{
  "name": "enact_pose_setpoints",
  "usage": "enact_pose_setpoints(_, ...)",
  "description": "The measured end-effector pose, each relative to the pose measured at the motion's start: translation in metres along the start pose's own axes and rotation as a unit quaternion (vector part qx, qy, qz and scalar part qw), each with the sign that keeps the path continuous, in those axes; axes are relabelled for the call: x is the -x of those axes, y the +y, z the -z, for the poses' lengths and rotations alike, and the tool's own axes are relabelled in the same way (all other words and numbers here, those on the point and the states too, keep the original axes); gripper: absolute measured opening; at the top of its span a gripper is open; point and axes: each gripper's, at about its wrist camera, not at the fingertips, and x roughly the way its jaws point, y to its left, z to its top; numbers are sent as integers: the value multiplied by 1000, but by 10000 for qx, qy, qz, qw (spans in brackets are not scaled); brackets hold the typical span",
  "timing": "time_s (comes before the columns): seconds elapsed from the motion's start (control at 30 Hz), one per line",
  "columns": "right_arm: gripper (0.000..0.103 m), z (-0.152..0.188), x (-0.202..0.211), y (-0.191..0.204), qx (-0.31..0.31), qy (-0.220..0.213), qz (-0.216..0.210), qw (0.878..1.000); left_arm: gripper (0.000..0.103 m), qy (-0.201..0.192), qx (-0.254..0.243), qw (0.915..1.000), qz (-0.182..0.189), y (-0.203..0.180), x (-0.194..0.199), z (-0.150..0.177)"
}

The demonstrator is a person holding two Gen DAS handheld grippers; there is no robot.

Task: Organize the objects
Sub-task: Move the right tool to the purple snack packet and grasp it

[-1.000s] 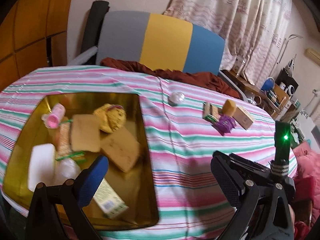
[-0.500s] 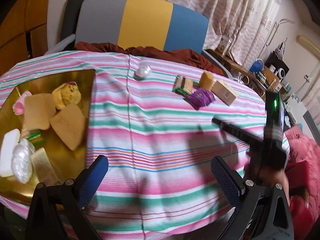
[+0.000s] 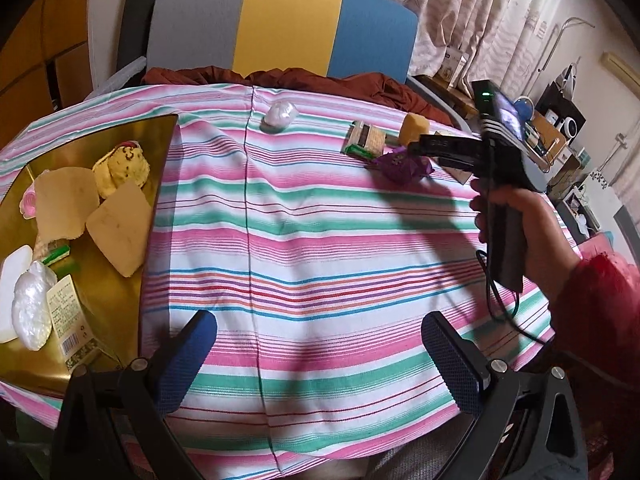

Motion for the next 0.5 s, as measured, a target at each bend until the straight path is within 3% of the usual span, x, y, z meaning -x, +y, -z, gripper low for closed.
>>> enact_pose_setpoints(0.13, 60, 6, -18, -1, 140, 176, -76, 9997, 103, 87, -39, 9999, -33, -2, -6, 1)
enact_pose_setpoints(0.4, 57, 24, -2, -14, -165, -204, -232, 9994, 103, 195, -195, 9996, -16, -13, -27, -11)
enact_pose_setpoints(0.5, 57, 30, 6, -18, -343, -319, -67, 9989, 103, 119, -258, 9996, -61, -18, -36, -25)
